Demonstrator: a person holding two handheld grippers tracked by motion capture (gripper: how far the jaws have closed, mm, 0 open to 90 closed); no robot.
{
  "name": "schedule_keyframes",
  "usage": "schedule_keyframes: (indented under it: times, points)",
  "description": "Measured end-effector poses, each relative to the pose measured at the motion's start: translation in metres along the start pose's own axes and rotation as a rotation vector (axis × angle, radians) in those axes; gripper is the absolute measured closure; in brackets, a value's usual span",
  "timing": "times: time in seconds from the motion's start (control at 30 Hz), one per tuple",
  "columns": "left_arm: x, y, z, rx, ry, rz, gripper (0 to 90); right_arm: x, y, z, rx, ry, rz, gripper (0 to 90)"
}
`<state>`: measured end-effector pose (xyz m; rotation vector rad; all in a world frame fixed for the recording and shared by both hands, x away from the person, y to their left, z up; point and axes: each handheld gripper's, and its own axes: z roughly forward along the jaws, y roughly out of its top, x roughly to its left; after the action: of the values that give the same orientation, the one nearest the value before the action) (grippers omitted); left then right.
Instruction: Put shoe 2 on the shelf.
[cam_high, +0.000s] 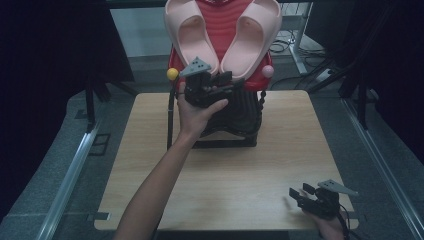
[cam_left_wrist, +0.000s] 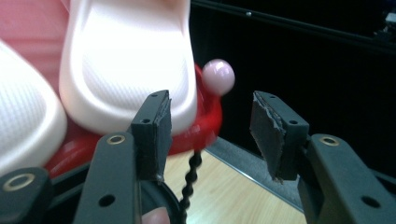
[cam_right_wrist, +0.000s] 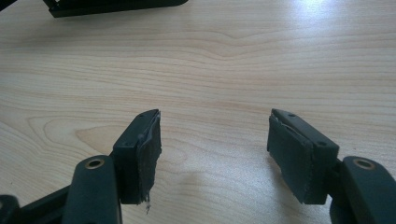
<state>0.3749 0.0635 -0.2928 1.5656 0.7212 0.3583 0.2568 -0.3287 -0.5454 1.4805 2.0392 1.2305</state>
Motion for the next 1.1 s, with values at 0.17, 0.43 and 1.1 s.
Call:
schedule_keyframes:
  times: [0.17,0.43,1.1]
  points:
    - [-0.002,-0.024,-0.012,0.018,-0.031,-0.009,47.6,0.001,0.0,0.001,0.001,0.0,0.0,35.1]
    - [-0.001,-0.071,-0.036,0.063,-0.031,-0.015,46.3,0.004,0.0,0.001,0.0,0.005,-0.008,34.9]
    - [0.015,-0.201,-0.102,0.174,0.047,-0.066,43.6,0.002,0.0,0.002,0.007,-0.005,-0.009,34.7]
